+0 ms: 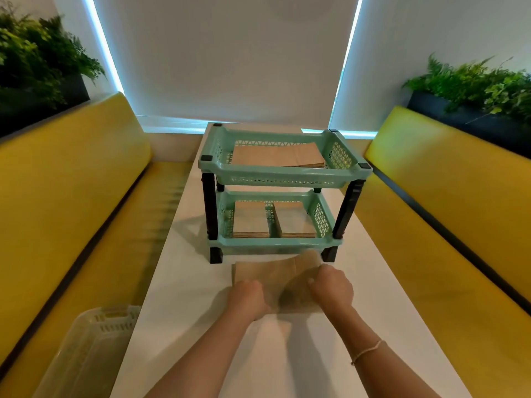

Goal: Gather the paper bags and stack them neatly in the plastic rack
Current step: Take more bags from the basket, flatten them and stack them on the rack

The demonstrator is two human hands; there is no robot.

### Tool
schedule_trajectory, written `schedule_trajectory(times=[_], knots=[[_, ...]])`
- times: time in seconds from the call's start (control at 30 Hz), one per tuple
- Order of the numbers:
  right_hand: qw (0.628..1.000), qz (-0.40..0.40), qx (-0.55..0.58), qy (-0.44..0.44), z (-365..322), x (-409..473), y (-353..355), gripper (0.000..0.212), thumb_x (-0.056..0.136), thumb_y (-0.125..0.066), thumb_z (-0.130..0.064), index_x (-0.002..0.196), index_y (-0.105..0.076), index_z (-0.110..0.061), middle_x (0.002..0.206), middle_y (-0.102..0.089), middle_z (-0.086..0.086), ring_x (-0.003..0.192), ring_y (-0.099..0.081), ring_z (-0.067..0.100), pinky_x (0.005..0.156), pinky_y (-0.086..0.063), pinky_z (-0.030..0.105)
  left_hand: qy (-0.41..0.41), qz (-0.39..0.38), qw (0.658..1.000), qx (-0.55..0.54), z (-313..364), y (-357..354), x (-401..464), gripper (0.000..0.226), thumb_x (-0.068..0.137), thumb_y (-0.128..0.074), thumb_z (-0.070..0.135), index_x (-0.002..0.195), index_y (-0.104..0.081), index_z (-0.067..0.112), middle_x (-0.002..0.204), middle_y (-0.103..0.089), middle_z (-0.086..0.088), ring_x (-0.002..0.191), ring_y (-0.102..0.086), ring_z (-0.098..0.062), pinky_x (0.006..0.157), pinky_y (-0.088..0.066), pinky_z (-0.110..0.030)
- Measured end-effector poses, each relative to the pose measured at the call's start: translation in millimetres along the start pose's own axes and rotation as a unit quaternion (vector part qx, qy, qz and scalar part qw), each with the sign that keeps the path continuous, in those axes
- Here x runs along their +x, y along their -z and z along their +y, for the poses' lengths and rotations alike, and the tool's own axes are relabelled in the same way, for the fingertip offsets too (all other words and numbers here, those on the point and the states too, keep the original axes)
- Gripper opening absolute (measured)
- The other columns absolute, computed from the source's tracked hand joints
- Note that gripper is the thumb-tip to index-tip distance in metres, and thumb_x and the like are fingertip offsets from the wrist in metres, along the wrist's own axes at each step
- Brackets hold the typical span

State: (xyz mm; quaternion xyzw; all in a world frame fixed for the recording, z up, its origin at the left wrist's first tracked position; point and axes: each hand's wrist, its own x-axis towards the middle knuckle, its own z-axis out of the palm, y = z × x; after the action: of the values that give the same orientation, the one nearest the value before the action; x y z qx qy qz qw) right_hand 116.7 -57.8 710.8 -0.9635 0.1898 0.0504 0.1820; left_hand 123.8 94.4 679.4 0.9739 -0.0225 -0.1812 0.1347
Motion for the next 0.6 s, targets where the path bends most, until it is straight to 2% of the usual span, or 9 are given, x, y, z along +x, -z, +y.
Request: schedule_trajectory(times=[0.1, 0.2, 0.3, 0.47, 0.53, 0.6], knots=[[1.000, 0.018, -0.009, 0.021, -6, -10, 2, 0.017, 0.092, -0.050, -0.024, 0.102, -0.060, -0.015, 0.084, -0.057, -0.001, 0.083, -0.061, 0.018, 0.088, -0.052, 0.032, 0.004, 0.007, 1.000, 0.004, -1, -3, 1, 0.037, 0.089, -0.059, 0.031, 0.122, -0.059, 0.013, 0.122, -0.059, -0.007, 0.109, -0.057, -0.023, 0.087, -0.046, -0.028], [0.997, 0.038, 0.026, 0.060, -10, -17, 4, 0.022, 0.092, -0.053, -0.021, 0.112, -0.056, -0.013, 0.100, -0.064, 0.005, 0.086, -0.062, 0.019, 0.083, -0.053, 0.029, 0.003, 0.011, 1.000, 0.000, -1, -4, 1, 0.043, 0.087, -0.061, 0.037, 0.124, -0.057, 0.015, 0.124, -0.059, -0.006, 0.111, -0.056, -0.023, 0.090, -0.047, -0.030], [0.988, 0.038, 0.117, 0.092, -16, -15, 3, 0.032, 0.088, -0.056, -0.010, 0.119, -0.052, -0.011, 0.110, -0.062, 0.009, 0.094, -0.061, 0.023, 0.077, -0.052, 0.030, -0.003, 0.023, 1.000, -0.010, -2, -6, 1, 0.044, 0.085, -0.064, 0.037, 0.124, -0.055, 0.018, 0.123, -0.059, -0.003, 0.112, -0.056, -0.021, 0.089, -0.047, -0.029], [0.966, -0.107, 0.233, -0.017, -9, 3, 3, 0.034, 0.086, -0.053, -0.004, 0.120, -0.054, -0.007, 0.113, -0.060, 0.012, 0.100, -0.057, 0.025, 0.088, -0.051, 0.033, -0.003, 0.026, 0.997, -0.070, -8, -8, -1, 0.045, 0.088, -0.058, 0.030, 0.131, -0.049, 0.018, 0.131, -0.054, -0.005, 0.117, -0.053, -0.022, 0.093, -0.045, -0.029], [0.955, -0.135, 0.263, -0.039, 2, 4, 6, 0.039, 0.083, -0.049, 0.000, 0.122, -0.055, -0.005, 0.111, -0.059, 0.011, 0.100, -0.054, 0.025, 0.090, -0.049, 0.035, 0.016, 0.022, 0.986, -0.163, -11, -7, -3, 0.063, 0.084, -0.064, 0.034, 0.139, -0.039, 0.016, 0.139, -0.047, -0.007, 0.124, -0.047, -0.024, 0.101, -0.043, -0.033], [0.934, -0.147, 0.324, -0.030, 13, -2, 13, 0.041, 0.082, -0.049, 0.005, 0.121, -0.055, -0.005, 0.105, -0.058, 0.008, 0.098, -0.054, 0.025, 0.086, -0.049, 0.035, 0.049, 0.064, 0.962, -0.262, -16, -6, -6, 0.094, 0.077, -0.072, 0.042, 0.148, -0.018, 0.014, 0.148, -0.032, -0.009, 0.136, -0.031, -0.028, 0.110, -0.033, -0.040]])
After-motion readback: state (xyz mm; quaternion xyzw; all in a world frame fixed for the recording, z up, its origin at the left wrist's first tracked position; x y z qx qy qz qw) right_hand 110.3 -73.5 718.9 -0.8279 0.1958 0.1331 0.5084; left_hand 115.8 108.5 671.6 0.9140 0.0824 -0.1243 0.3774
